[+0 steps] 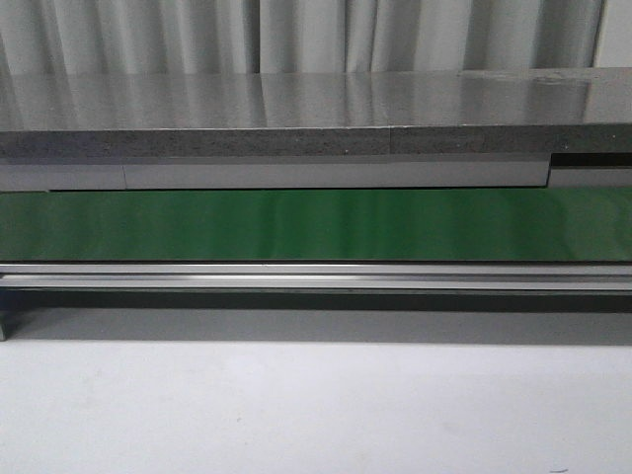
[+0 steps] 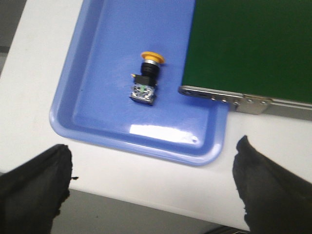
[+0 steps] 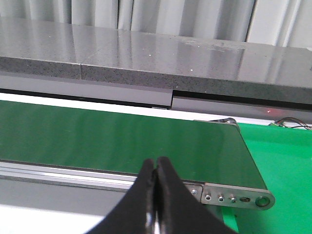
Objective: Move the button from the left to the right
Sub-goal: 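Close the left gripper on the black body of the yellow button, then lift the button and place it on the conveyor belt with left gripper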
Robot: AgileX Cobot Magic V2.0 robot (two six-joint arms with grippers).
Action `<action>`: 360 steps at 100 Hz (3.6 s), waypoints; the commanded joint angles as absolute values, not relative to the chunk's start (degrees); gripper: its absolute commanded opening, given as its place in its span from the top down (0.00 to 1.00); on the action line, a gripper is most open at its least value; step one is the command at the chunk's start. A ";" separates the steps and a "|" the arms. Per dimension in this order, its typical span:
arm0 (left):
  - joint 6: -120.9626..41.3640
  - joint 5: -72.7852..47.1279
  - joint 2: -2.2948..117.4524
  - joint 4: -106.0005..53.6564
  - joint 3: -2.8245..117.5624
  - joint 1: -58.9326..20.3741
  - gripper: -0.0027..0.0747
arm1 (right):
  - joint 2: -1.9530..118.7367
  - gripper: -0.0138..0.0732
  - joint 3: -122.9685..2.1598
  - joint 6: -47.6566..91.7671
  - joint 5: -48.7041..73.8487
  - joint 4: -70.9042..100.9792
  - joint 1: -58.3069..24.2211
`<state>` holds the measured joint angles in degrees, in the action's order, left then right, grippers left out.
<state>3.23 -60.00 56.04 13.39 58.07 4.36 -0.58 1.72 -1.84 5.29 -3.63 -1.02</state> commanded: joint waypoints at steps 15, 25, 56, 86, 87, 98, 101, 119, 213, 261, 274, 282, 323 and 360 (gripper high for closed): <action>-1.00 -57.99 70.46 14.18 68.53 11.53 0.15 | -1.49 0.98 1.70 -1.73 0.63 -4.15 -0.74; -1.17 -57.88 77.02 14.18 71.78 13.66 0.15 | -1.49 0.98 1.70 -1.73 0.63 -4.15 -0.74; -2.29 -55.40 92.81 11.57 76.88 15.22 0.15 | -1.49 0.98 1.70 -1.73 0.63 -4.15 -0.74; -2.48 -53.19 101.45 10.79 77.24 15.22 0.15 | -1.49 0.98 1.70 -1.73 0.63 -4.15 -0.74; -2.60 -53.21 101.73 10.79 77.24 15.22 0.15 | -1.49 0.98 1.70 -1.73 0.63 -4.15 -0.74; -2.63 -52.37 103.51 10.54 77.24 15.22 0.15 | -1.49 0.98 1.70 -1.73 0.63 -4.15 -0.74; -2.63 -52.19 104.01 10.44 77.24 15.22 0.15 | -1.49 0.98 1.70 -1.73 0.63 -4.15 -0.74; -3.66 -50.18 105.99 9.18 77.24 15.22 0.15 | -1.49 0.98 1.70 -1.73 0.63 -4.15 -0.74; -3.66 -46.75 112.58 8.24 77.96 15.22 0.73 | -1.49 0.98 1.70 -1.73 0.63 -4.15 -0.74; -7.84 -56.46 104.45 0.69 87.77 14.58 0.90 | -1.49 0.98 1.70 -1.73 0.63 -4.15 -0.74; -11.91 -56.55 103.12 -6.69 87.77 12.83 0.90 | -1.49 0.98 1.70 -1.73 0.63 -4.15 -0.74; -12.72 -57.10 103.12 -8.71 87.67 11.23 0.90 | -1.49 0.98 1.70 -1.73 0.63 -4.15 -0.74; -12.72 -57.17 105.67 -8.71 87.57 4.15 0.89 | -1.49 0.98 1.70 -1.73 0.63 -4.15 -0.74; -12.72 -58.63 105.83 -9.87 87.57 3.16 0.39 | -1.49 0.98 1.70 -1.73 0.63 -4.15 -0.74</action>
<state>-12.81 -58.92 109.29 -8.43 86.18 3.53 -0.58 1.72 -1.84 5.29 -3.63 -1.02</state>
